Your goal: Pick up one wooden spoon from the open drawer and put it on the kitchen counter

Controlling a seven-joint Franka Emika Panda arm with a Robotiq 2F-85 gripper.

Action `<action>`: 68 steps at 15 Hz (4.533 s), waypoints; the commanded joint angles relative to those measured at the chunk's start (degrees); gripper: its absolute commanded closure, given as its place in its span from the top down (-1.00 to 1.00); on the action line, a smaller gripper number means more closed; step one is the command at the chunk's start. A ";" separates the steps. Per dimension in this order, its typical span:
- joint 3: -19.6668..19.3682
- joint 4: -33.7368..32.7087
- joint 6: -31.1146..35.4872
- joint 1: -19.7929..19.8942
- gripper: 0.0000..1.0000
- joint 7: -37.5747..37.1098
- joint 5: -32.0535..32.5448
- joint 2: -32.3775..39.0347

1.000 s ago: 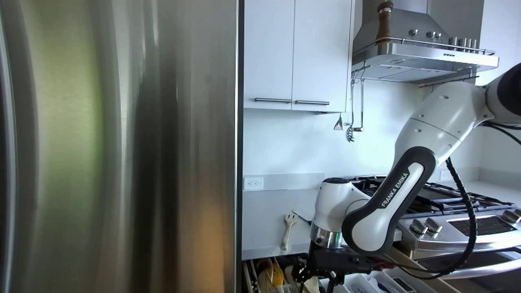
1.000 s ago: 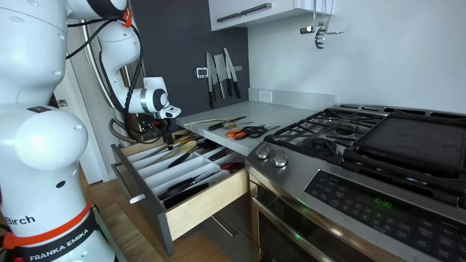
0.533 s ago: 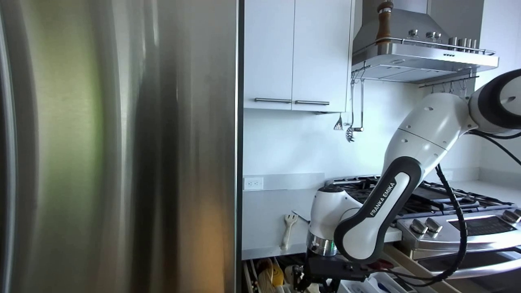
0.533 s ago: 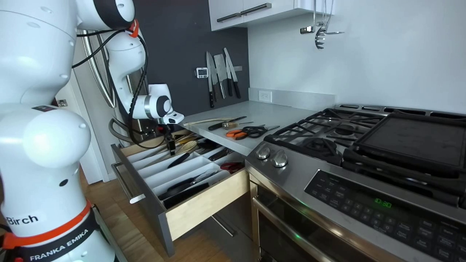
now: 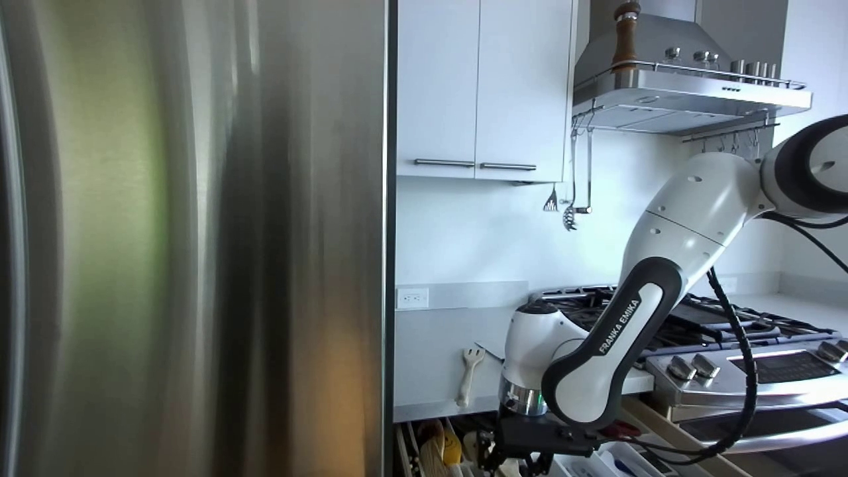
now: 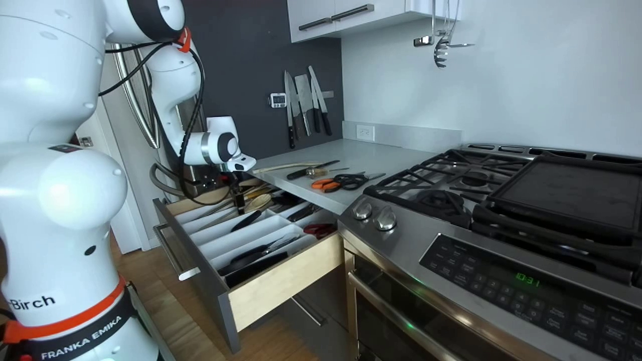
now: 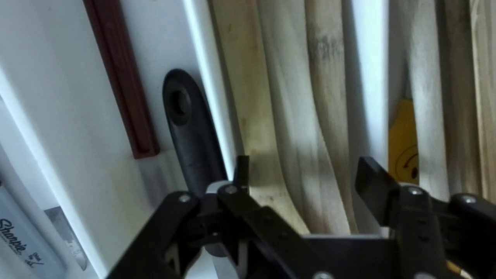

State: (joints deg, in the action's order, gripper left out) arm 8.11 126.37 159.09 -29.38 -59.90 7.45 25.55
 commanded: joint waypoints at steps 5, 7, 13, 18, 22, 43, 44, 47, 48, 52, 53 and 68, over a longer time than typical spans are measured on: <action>-0.46 -1.33 -0.21 -0.85 0.37 0.38 -1.63 1.85; 0.12 -1.62 -0.24 -0.82 0.30 0.80 -2.02 1.69; 0.46 -1.80 -0.40 -1.51 0.16 0.74 -2.32 0.32; -1.21 -1.16 -1.17 -2.43 0.15 -0.34 -1.34 0.01; -3.05 -0.78 -1.87 -3.31 0.19 -1.31 -0.10 -0.07; -0.72 0.47 1.45 -1.41 0.20 4.99 -3.23 0.03; -0.96 0.47 1.36 -1.50 0.20 4.96 -3.04 0.19; -1.16 0.68 1.52 -1.47 0.13 5.27 -2.91 0.15; -1.05 0.82 1.66 -1.34 0.11 5.52 -3.02 0.03; -0.47 1.65 2.05 -0.73 0.10 7.22 -3.47 -0.79; -0.50 1.84 2.05 -0.73 0.11 7.49 -3.43 -0.99; 4.68 4.71 5.20 4.73 -0.17 24.16 -11.44 -1.15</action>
State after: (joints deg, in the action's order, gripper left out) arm 11.02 128.82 162.33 -26.59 -39.91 -0.86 25.17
